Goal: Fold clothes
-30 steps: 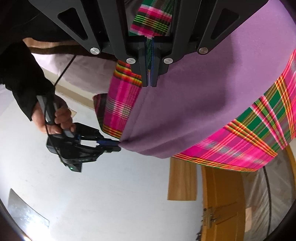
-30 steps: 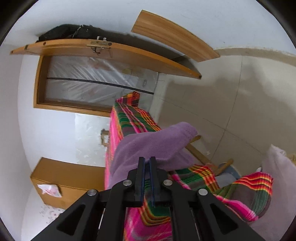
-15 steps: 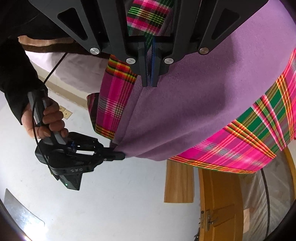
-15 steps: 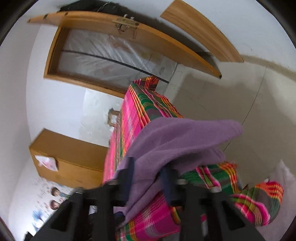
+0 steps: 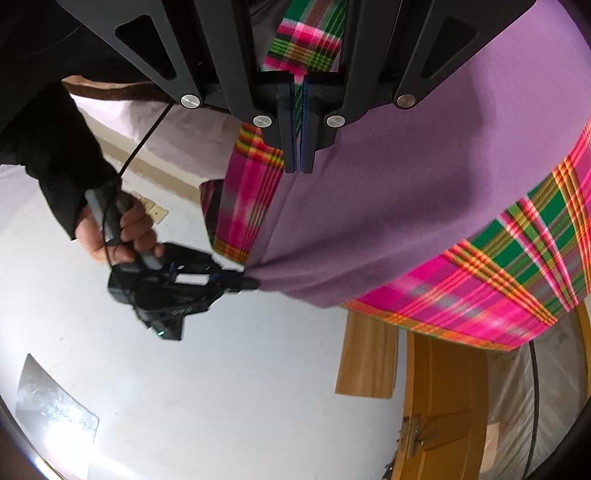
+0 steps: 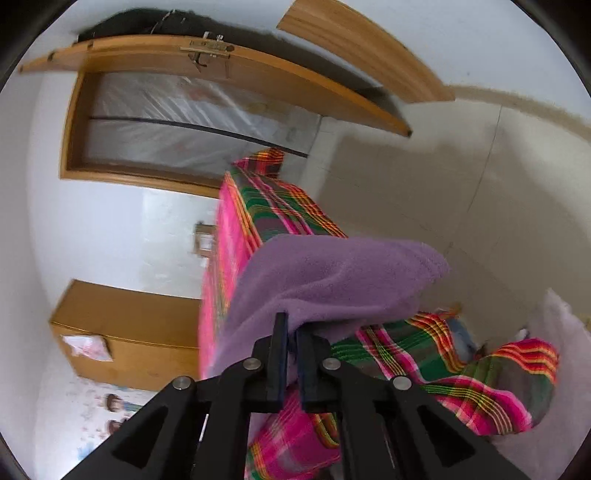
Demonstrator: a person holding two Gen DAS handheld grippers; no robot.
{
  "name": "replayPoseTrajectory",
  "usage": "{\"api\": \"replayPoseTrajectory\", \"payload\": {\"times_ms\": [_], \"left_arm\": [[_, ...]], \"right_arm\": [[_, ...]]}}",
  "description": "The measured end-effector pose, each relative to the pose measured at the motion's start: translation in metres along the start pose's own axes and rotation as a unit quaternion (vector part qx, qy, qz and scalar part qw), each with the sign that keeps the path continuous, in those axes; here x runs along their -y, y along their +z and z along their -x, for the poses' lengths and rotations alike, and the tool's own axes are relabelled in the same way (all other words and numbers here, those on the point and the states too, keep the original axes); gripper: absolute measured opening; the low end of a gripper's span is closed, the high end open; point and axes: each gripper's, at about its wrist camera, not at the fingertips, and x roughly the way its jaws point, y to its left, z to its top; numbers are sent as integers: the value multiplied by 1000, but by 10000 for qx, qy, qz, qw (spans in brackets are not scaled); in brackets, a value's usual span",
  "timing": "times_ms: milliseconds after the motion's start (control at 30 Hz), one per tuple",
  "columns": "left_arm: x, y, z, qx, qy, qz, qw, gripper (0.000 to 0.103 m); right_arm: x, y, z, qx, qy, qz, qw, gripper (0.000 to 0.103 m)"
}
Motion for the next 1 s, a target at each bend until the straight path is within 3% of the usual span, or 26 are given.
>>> {"api": "replayPoseTrajectory", "payload": {"times_ms": [67, 200, 267, 400, 667, 733, 767, 800, 933, 1000], "left_arm": [[-4, -2, 1, -4, 7, 88, 10000, 2], [-15, -4, 6, 36, 7, 299, 9995, 2], [-19, -3, 8, 58, -25, 395, 9992, 2], [-22, -1, 9, 51, -5, 472, 9989, 3], [-35, -10, 20, 23, 67, 749, 9972, 5], [-37, -12, 19, -16, 57, 815, 9967, 5], [-37, -13, 18, -38, 58, 833, 9965, 5], [-38, -13, 18, -60, 62, 846, 9964, 5], [-38, -15, 17, -99, 29, 876, 9961, 5], [-39, -15, 17, -110, 6, 887, 9960, 6]], "right_arm": [[1, 3, 15, 336, -377, 45, 9987, 34], [12, 15, 43, 827, -601, -202, 9946, 35], [4, 21, 43, 855, -673, 77, 9940, 37], [-25, 42, 8, 166, -733, 1173, 9902, 40], [-77, 53, -62, -1132, -767, 2731, 9522, 40], [-78, 48, -72, -1349, -824, 2858, 9452, 38], [-76, 47, -75, -1412, -869, 2858, 9438, 29], [-73, 47, -78, -1469, -917, 2850, 9428, 28], [-73, 56, -73, -1366, -763, 2810, 9469, 28], [-70, 66, -71, -1316, -607, 2661, 9530, 36]]}}
